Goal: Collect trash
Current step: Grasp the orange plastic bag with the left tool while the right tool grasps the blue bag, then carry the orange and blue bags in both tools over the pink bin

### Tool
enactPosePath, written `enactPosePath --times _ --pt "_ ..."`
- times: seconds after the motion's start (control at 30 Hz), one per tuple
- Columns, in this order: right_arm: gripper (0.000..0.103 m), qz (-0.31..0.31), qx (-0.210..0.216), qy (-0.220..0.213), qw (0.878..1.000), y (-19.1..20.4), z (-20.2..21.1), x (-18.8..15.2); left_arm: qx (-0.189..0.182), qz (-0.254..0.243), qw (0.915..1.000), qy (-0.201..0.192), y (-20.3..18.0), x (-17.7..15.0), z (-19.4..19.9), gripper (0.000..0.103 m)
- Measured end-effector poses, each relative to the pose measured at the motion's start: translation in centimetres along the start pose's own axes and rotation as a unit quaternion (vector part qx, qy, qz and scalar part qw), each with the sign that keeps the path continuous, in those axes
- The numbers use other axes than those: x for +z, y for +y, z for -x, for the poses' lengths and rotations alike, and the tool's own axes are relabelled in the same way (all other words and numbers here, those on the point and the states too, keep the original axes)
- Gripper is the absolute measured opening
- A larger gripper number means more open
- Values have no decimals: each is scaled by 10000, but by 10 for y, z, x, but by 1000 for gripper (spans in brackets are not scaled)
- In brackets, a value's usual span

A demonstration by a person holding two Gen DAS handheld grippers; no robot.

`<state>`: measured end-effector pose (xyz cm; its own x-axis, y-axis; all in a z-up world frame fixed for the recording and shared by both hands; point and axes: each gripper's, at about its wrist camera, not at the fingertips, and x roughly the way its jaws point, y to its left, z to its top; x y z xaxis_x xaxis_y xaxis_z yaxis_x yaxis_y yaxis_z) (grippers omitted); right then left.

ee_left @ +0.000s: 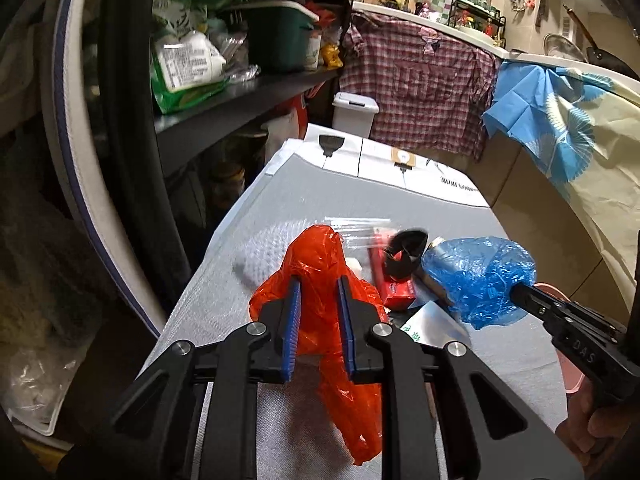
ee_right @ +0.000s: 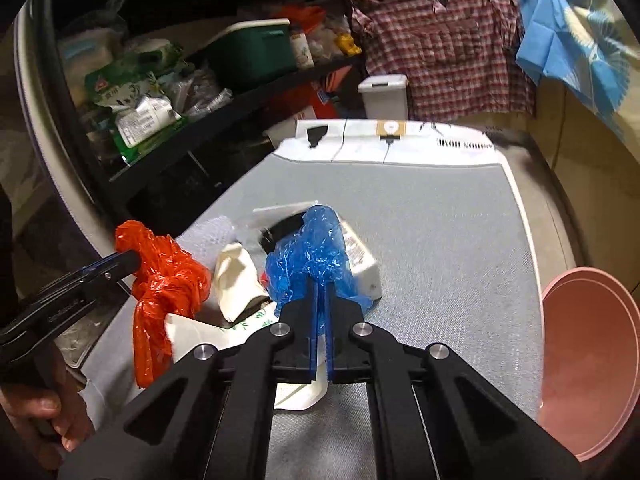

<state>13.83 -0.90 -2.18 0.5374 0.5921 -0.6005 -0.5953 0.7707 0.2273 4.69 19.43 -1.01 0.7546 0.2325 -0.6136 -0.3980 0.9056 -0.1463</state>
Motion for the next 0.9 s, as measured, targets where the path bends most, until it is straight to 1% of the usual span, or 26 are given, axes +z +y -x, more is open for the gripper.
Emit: enactPosePath --times 0.17,0.47,0.7,0.9 --pt "3 29 20 -210 9998 1 23 3 -18 -20 9999 -145 -1 5 13 18" --pt "3 51 -68 -567 9984 -3 70 7 -227 -193 9991 -317 -12 15 38 18" --pt "3 11 -162 -731 9972 -10 101 9 -348 -371 9979 -398 -26 18 57 17" --pt "3 -18 -320 -820 9961 -18 127 14 -534 -541 9962 -415 -44 18 72 17"
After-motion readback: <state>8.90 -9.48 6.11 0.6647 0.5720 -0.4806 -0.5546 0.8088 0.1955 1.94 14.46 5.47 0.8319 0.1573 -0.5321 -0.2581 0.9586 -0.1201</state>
